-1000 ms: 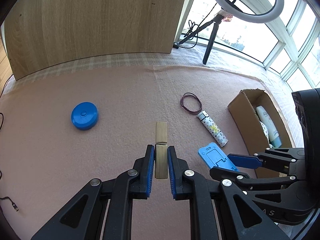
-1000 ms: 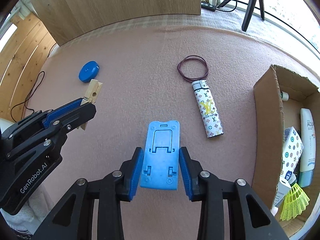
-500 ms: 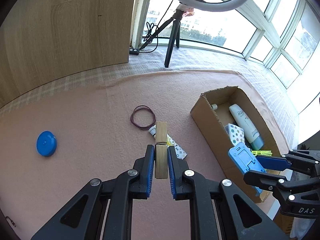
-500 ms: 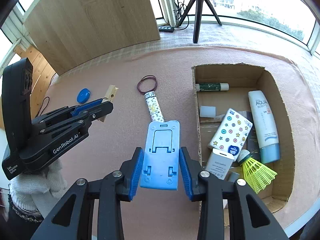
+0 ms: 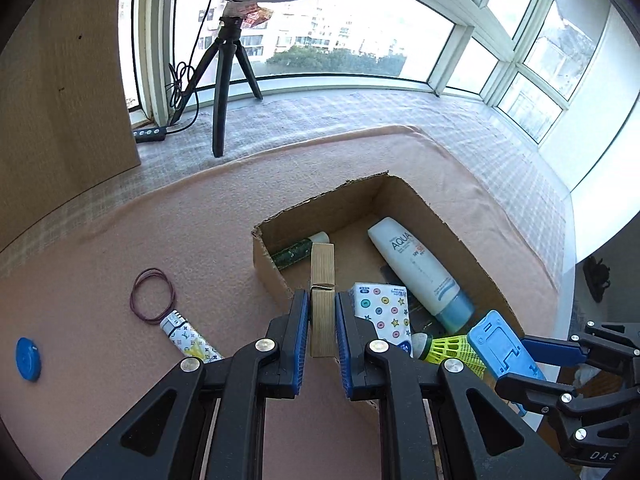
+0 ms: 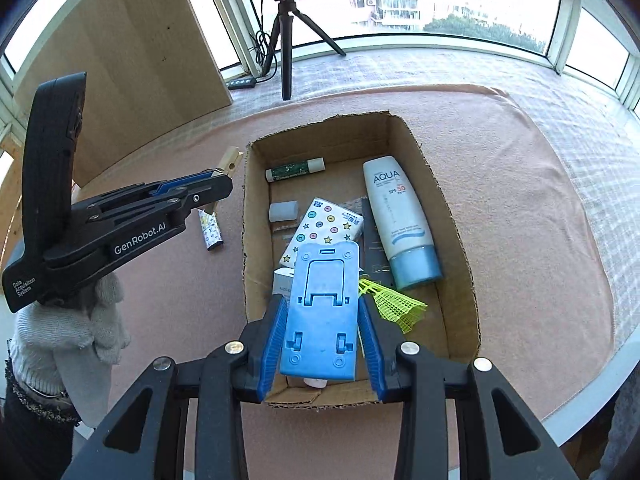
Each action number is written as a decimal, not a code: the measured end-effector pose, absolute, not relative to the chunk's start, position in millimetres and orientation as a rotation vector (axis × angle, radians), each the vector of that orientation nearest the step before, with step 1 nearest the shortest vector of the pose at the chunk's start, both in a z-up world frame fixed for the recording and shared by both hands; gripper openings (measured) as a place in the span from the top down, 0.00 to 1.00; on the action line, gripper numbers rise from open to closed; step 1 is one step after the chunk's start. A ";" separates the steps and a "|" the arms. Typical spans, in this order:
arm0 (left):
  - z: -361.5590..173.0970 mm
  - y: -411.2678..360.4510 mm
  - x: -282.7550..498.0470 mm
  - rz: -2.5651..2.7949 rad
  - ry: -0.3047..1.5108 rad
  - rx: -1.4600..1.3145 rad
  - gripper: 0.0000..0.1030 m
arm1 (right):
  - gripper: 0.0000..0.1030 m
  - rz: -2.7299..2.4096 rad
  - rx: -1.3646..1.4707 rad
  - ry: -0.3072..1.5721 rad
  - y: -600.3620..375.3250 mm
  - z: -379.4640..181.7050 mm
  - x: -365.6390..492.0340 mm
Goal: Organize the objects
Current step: 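Carry clothespin with left and phone stand with right into the box, release both, then withdraw both open tools from the box, then lower the left tool to the purple rubber band and close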
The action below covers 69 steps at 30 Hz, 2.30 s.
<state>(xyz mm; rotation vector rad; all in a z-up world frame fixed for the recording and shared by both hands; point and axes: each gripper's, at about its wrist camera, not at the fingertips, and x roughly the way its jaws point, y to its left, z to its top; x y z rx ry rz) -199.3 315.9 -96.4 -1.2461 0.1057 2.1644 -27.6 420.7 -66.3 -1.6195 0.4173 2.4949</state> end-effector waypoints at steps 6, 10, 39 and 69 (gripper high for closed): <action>-103.7 350.9 -198.6 2.125 0.127 -1.253 0.86 | 0.68 2.458 -1.611 0.444 443.6 -72.8 -18.6; -104.5 363.6 -199.3 2.096 0.120 -1.278 0.38 | 0.63 2.487 -1.625 0.468 450.2 -75.7 -15.7; -102.9 235.0 -244.5 2.293 0.076 -1.369 0.19 | 0.42 2.640 -1.556 0.327 397.7 -67.3 -29.0; -151.1 186.3 -313.5 2.363 0.040 -1.518 0.36 | 0.42 2.689 -1.610 0.325 351.5 -71.1 -70.1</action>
